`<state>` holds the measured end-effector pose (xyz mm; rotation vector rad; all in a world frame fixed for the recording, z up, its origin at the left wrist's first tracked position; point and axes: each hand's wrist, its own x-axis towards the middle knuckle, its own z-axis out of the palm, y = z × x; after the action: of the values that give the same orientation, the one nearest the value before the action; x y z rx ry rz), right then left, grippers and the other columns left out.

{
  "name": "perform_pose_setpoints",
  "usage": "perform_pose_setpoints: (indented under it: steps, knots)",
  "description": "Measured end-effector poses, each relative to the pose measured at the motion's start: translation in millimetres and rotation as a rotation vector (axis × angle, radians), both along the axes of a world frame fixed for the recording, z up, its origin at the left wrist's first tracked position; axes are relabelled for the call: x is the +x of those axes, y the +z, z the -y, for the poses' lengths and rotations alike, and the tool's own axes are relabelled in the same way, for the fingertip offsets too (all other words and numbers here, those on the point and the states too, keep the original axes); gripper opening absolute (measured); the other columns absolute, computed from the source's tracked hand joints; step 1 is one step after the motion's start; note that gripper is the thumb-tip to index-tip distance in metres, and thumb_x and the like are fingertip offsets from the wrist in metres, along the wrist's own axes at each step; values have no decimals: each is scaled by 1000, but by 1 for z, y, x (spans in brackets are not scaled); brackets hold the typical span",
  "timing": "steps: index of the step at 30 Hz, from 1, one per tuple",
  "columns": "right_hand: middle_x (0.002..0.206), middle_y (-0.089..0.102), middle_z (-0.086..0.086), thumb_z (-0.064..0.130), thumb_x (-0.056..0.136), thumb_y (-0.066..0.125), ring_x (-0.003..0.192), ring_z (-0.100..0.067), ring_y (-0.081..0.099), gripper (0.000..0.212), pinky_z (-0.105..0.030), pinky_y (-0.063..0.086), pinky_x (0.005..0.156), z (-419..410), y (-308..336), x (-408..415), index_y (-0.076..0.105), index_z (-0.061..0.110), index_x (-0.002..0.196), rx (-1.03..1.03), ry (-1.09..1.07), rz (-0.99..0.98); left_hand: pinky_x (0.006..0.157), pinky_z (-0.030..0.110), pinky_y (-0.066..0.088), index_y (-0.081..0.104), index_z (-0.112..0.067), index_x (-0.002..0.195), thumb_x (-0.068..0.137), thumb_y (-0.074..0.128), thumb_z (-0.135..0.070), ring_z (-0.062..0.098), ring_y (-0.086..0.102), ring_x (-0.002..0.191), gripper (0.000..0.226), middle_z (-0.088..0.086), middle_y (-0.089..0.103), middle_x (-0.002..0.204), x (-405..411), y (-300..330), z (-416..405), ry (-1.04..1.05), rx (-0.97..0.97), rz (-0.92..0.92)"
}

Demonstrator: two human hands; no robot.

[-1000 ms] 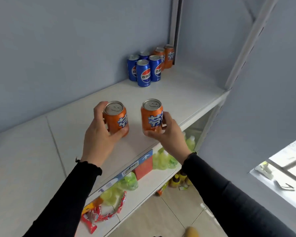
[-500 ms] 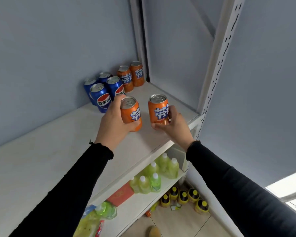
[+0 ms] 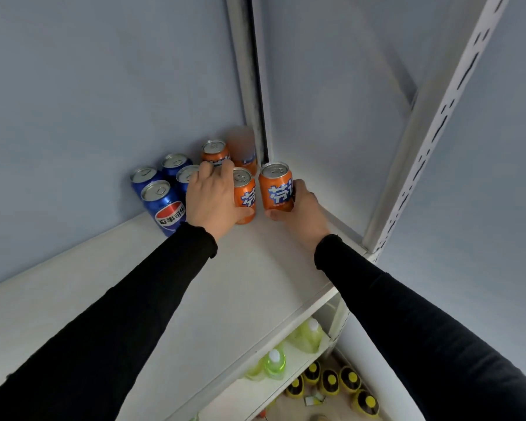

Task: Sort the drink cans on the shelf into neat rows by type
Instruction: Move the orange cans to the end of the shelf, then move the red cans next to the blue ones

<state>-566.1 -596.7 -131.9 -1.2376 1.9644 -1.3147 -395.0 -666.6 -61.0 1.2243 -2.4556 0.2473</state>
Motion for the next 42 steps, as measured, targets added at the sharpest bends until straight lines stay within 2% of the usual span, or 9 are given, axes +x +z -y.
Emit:
perform_pose_setpoints:
  steps: [3, 6, 14, 21, 25, 29, 32, 36, 42]
  knots:
    - [117, 64, -1, 43, 66, 85, 107, -25, 60, 64, -47, 54, 91, 26, 3, -6, 44, 29, 114, 1, 31, -60, 92, 42, 37, 50, -10, 128, 56, 79, -72, 31, 48, 113, 100, 11, 58, 121, -8, -1, 20, 101, -138, 137]
    - [118, 62, -4, 45, 67, 85, 109, -26, 58, 69, -44, 52, 91, 50, 7, -11, 48, 21, 119, 16, 66, -90, 92, 42, 36, 53, -10, 124, 56, 72, -80, 31, 47, 110, 100, 9, 57, 119, -14, 2, 32, 189, -189, 216]
    - [136, 59, -4, 41, 81, 78, 124, -27, 52, 69, -42, 43, 106, 68, -3, -24, 46, 17, 138, 7, 146, -121, 90, 45, 33, 53, -18, 127, 68, 70, -73, 31, 49, 108, 82, 7, 60, 113, -10, 7, 39, 213, -186, 315]
    - [124, 65, -8, 26, 82, 78, 113, -26, 61, 51, -21, 35, 87, 76, 4, -18, 56, 10, 124, -35, 140, -177, 96, 47, 33, 51, -18, 134, 73, 73, -62, 33, 48, 116, 78, 7, 60, 119, -21, 10, 40, 266, -96, 304]
    - [127, 62, -11, 27, 86, 74, 117, -29, 56, 51, -34, 38, 102, 77, 3, -14, 54, 10, 129, -33, 122, -225, 97, 48, 34, 50, -18, 133, 73, 74, -60, 34, 49, 115, 77, 8, 60, 120, -23, 9, 35, 294, -94, 303]
    - [130, 60, -7, 31, 87, 72, 120, -26, 54, 61, -34, 37, 104, 72, 4, -13, 45, 14, 139, -73, 86, -250, 100, 48, 34, 44, -15, 142, 75, 74, -56, 34, 49, 119, 84, 10, 57, 128, -23, 9, 23, 304, -85, 250]
    - [135, 55, -5, 28, 85, 73, 122, -23, 48, 69, -29, 34, 102, 43, 11, -13, 39, 17, 144, -141, 96, -283, 98, 45, 38, 46, -17, 142, 79, 75, -45, 32, 49, 119, 76, 8, 57, 132, -9, 11, -4, 272, -115, 73]
    - [137, 50, -3, 26, 88, 69, 123, -22, 43, 56, -29, 38, 102, -4, 23, 4, 46, 17, 138, -236, 244, -479, 93, 42, 41, 53, -15, 135, 85, 73, -34, 30, 51, 116, 57, 7, 58, 130, 31, 6, -58, 293, -103, -44]
    - [135, 53, -5, 36, 89, 65, 123, -26, 47, 53, -39, 46, 100, -27, 28, 81, 51, 16, 136, -198, 559, -756, 85, 43, 44, 57, -18, 132, 86, 71, -34, 30, 56, 110, 51, 3, 62, 124, 126, -22, -127, 504, 39, 16]
